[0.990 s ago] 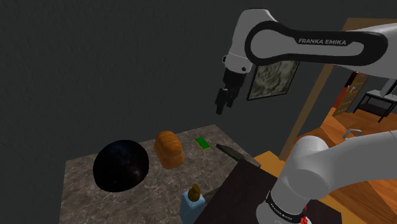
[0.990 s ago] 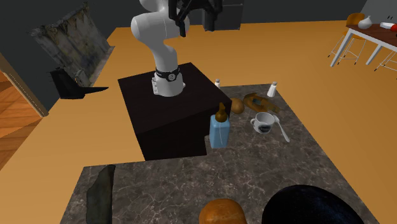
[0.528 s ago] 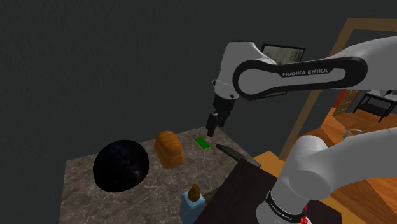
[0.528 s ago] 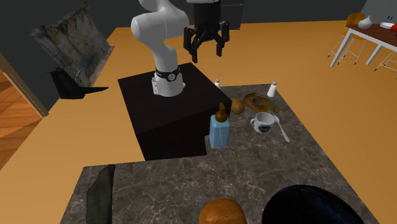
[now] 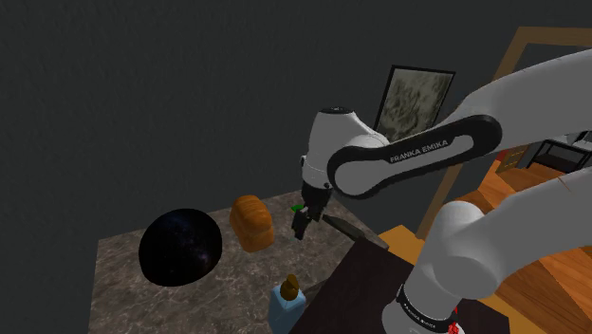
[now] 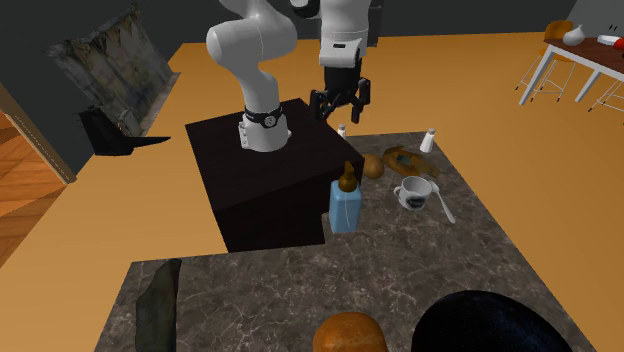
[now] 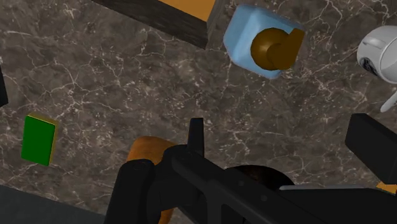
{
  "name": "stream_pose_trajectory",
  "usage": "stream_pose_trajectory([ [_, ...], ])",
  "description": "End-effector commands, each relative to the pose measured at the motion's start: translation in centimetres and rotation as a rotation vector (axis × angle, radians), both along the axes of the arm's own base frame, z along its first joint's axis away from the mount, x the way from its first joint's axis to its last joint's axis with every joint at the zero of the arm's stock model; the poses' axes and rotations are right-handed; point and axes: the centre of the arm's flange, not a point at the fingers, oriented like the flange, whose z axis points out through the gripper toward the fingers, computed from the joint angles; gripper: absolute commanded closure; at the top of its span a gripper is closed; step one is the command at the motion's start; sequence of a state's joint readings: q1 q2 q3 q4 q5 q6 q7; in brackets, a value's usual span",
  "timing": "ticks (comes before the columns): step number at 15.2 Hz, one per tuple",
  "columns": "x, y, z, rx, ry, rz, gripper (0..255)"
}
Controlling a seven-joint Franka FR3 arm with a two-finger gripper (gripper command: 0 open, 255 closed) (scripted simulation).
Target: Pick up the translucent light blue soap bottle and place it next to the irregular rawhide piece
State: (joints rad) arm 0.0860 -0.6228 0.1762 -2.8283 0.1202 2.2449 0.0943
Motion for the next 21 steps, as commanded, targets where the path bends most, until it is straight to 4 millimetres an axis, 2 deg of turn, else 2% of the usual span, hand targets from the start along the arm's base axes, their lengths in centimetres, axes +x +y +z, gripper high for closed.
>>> stream_pose_trajectory([
  [1,-0.3,1.0,-2.5,-0.001,0.000,0.004,0],
  [10,-0.4,5.4,-13.4,-0.009,0.021,0.026,0],
  [17,-0.3,5.4,-17.1,-0.009,0.021,0.026,0],
  [21,-0.3,5.4,-17.4,-0.009,0.021,0.026,0],
])
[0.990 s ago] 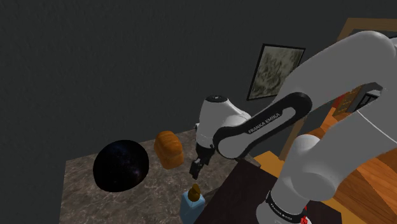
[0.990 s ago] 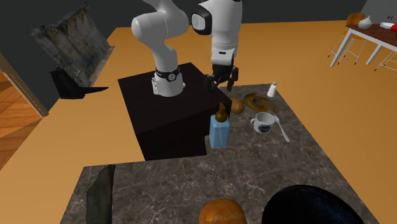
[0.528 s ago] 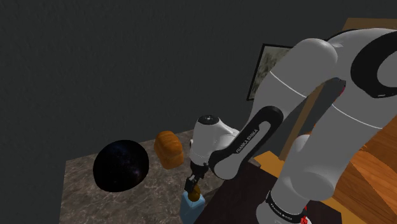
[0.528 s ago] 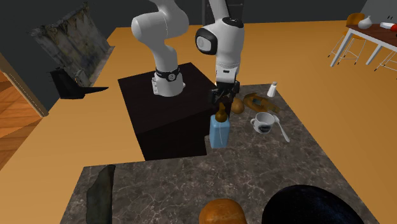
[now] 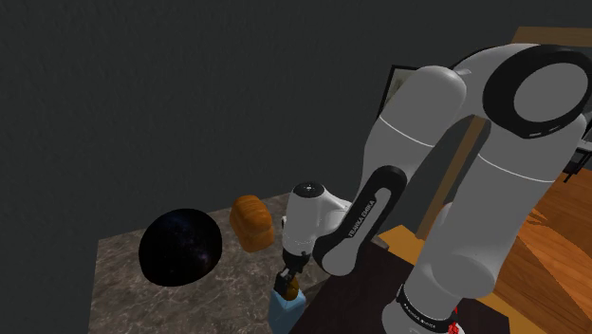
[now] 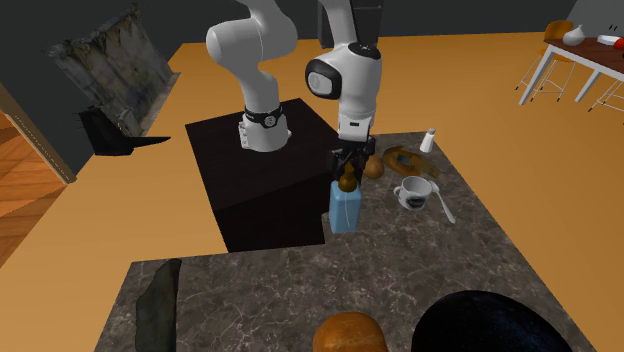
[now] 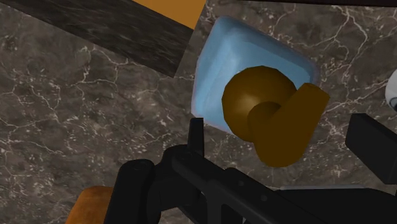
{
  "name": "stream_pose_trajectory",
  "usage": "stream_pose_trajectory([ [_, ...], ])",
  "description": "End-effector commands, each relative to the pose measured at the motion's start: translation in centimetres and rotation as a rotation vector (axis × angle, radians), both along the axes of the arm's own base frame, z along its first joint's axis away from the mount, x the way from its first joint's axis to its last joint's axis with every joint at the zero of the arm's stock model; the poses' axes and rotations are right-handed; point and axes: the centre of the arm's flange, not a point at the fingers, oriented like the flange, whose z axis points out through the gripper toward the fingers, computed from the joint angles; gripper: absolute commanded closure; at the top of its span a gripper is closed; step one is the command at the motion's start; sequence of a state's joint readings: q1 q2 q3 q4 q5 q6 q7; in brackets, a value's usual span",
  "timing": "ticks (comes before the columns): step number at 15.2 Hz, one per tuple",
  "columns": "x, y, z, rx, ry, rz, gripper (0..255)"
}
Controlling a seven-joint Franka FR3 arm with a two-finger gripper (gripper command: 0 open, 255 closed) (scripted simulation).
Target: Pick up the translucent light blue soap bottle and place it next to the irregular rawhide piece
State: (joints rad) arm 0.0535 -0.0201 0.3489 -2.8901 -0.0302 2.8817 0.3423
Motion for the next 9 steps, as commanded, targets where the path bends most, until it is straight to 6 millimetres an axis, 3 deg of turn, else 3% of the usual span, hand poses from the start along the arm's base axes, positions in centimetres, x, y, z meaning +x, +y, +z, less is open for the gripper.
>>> stream_pose_trajectory([
  [1,0.02,-0.01,-0.05,0.000,0.000,0.000,0],
  [5,0.01,-0.01,-0.04,0.000,0.000,0.000,0],
  [6,0.01,-0.01,-0.04,0.000,0.000,0.000,255],
  [9,0.01,-0.01,-0.04,0.000,0.000,0.000,255],
])
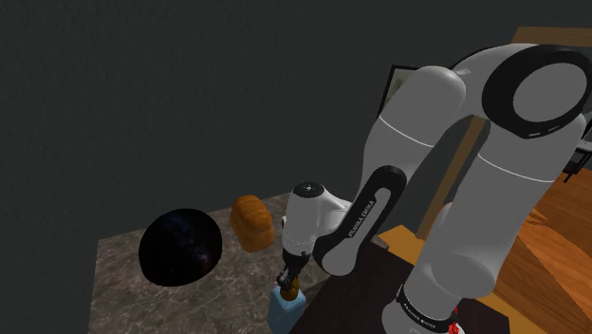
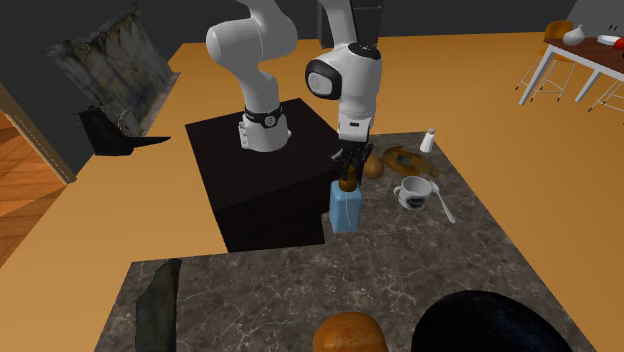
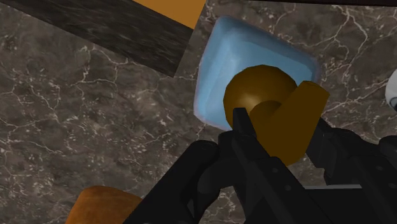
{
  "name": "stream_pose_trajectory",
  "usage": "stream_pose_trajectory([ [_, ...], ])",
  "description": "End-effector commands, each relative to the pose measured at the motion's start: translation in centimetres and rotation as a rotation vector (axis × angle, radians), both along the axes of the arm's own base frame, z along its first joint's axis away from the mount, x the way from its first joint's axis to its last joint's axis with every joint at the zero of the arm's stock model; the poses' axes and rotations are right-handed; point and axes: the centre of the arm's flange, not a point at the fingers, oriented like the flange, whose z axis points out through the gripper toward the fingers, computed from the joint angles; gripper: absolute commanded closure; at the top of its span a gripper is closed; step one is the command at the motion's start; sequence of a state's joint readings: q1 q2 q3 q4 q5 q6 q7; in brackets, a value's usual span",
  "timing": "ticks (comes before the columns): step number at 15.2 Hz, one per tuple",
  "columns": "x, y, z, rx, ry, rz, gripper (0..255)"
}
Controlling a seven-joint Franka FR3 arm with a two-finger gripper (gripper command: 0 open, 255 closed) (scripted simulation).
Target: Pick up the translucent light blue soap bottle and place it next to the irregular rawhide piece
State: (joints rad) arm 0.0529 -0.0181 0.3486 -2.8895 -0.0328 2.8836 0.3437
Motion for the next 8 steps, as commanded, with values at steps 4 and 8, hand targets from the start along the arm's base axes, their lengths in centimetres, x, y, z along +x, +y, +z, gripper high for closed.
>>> stream_pose_trajectory([
  [4,0.0,0.0,0.0,0.000,0.000,0.000,255],
  [8,0.0,0.0,1.0,0.000,0.000,0.000,255],
])
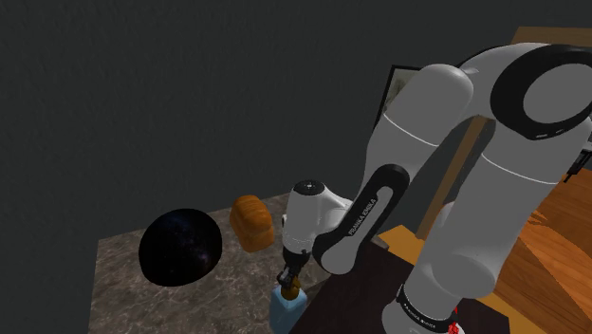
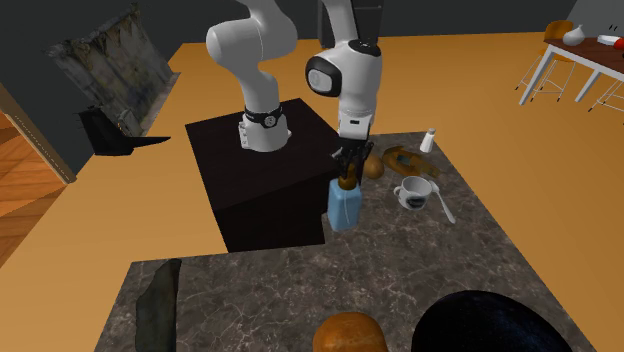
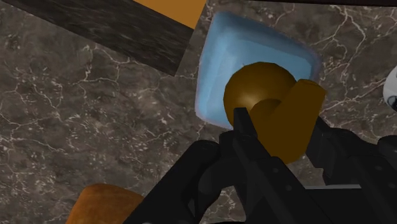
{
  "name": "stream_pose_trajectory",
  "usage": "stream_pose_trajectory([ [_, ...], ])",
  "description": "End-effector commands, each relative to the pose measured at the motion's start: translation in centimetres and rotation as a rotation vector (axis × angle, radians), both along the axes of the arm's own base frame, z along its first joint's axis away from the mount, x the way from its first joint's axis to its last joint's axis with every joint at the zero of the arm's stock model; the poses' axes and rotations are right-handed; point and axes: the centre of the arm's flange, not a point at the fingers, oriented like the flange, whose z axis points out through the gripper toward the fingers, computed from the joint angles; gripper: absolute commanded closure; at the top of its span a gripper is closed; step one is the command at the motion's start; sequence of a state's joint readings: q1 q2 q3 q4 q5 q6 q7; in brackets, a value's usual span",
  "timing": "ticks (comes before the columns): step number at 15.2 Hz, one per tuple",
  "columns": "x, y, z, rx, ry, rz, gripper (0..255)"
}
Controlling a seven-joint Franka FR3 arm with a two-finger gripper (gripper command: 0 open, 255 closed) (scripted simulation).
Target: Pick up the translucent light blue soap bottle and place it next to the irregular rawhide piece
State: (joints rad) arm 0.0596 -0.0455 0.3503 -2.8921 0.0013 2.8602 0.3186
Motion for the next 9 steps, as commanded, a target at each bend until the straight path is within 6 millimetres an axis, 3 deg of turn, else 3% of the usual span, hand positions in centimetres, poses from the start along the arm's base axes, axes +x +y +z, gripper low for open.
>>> stream_pose_trajectory([
  [1,0.0,0.0,1.0,0.001,0.000,-0.001,255],
  [9,0.0,0.0,5.2,0.001,0.000,-0.001,255],
])
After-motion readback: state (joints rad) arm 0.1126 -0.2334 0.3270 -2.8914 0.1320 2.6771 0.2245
